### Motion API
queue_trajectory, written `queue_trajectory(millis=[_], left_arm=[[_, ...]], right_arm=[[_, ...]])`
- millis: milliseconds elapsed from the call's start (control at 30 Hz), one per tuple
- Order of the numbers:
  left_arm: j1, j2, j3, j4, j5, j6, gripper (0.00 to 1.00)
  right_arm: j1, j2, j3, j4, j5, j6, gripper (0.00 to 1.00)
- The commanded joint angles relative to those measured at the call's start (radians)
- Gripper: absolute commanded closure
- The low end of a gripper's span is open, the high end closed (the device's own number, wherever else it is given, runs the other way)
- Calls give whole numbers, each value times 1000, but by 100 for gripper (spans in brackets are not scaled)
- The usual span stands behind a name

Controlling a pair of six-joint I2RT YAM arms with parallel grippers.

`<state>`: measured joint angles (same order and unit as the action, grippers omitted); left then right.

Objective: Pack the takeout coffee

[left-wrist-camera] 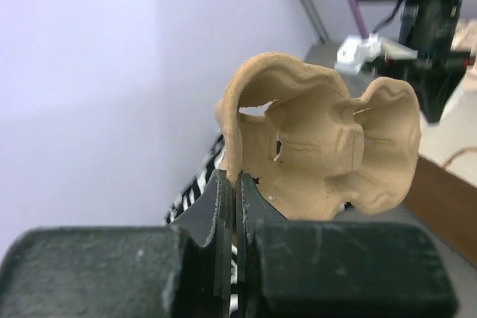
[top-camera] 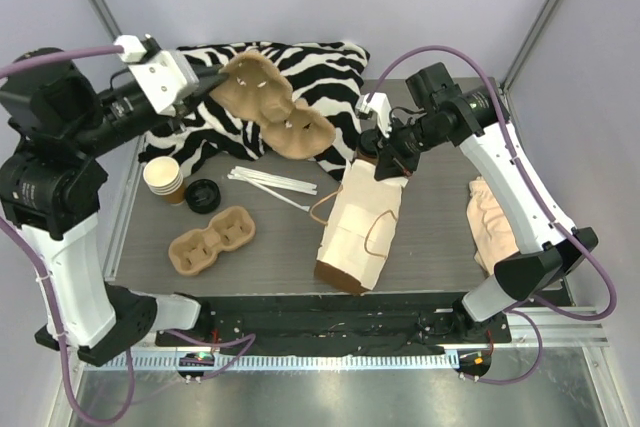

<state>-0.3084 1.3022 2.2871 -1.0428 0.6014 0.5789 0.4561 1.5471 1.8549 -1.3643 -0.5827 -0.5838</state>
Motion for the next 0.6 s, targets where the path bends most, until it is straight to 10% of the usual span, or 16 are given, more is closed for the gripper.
queue_trajectory(millis=[0, 233, 567], left_arm=[[-9, 132, 232, 55, 113, -200, 100], [-153, 170, 200, 148, 32, -283, 100], [-593, 178, 85, 27, -425, 81, 100]], right_arm=[[1, 8, 41, -73, -31, 32, 99], [-2, 21, 66, -56, -25, 64, 99], [-2, -5, 38, -44, -3, 78, 99]])
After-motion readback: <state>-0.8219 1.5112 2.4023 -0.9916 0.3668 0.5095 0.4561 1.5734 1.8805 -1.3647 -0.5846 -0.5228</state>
